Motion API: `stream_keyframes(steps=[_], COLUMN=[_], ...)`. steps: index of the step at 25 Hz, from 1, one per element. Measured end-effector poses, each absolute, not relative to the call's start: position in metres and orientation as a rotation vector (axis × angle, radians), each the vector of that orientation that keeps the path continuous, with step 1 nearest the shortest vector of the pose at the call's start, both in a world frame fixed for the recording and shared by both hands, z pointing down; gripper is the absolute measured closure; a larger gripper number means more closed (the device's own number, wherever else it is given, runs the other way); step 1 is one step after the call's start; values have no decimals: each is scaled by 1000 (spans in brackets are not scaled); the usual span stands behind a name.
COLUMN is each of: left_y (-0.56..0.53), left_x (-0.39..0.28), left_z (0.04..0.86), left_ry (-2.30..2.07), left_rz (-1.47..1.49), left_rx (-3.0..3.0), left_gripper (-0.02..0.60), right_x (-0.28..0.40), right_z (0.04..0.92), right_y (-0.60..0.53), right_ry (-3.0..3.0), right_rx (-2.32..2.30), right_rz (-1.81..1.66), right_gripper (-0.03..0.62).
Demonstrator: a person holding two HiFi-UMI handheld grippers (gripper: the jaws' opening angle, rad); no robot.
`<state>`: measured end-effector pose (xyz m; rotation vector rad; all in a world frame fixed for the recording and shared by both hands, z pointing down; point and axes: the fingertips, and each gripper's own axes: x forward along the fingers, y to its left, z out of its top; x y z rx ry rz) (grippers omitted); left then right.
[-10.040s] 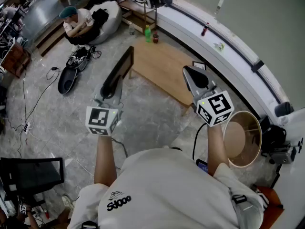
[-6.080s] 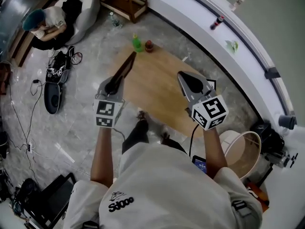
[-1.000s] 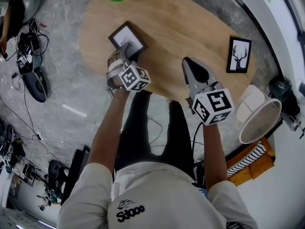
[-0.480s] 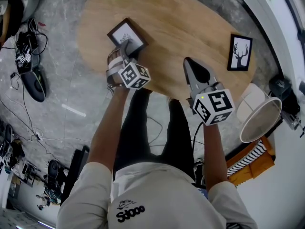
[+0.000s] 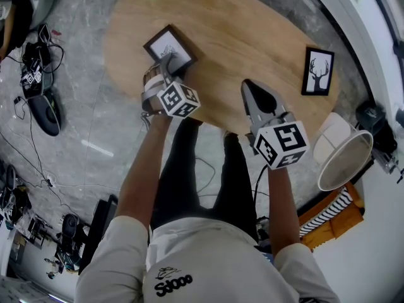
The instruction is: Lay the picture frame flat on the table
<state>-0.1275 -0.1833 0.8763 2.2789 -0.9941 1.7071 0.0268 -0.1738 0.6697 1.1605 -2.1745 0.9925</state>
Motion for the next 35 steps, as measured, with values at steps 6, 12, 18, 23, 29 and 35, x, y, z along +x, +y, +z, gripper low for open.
stream_keyframes(steps=[6, 12, 18, 23, 29, 35], left_y=[-175, -161, -152, -139, -118, -103], left_x=[-126, -124, -129, -137, -141, -141], left_z=[876, 866, 839, 808, 764, 700], left_ry=[-965, -968, -1047, -1152, -1252, -1385], left_rz=[1678, 1612, 1516, 1378, 1143, 928], left_rx=[2270, 2262, 2224, 2143, 2048, 2011], left_gripper=[225, 226, 249, 286, 379, 536], right_x=[30, 34, 36, 41, 51, 62], right_z=[664, 656, 635, 608, 569, 528], right_y=[-165, -156, -152, -146, -135, -120], right_ry=[-2171, -2174, -2217, -2258, -2304, -2357], right_rx=[1151, 1145, 1119, 1072, 1034, 1016], right_rz=[986, 977, 933, 868, 781, 686], right_gripper=[591, 591, 591, 591, 591, 591])
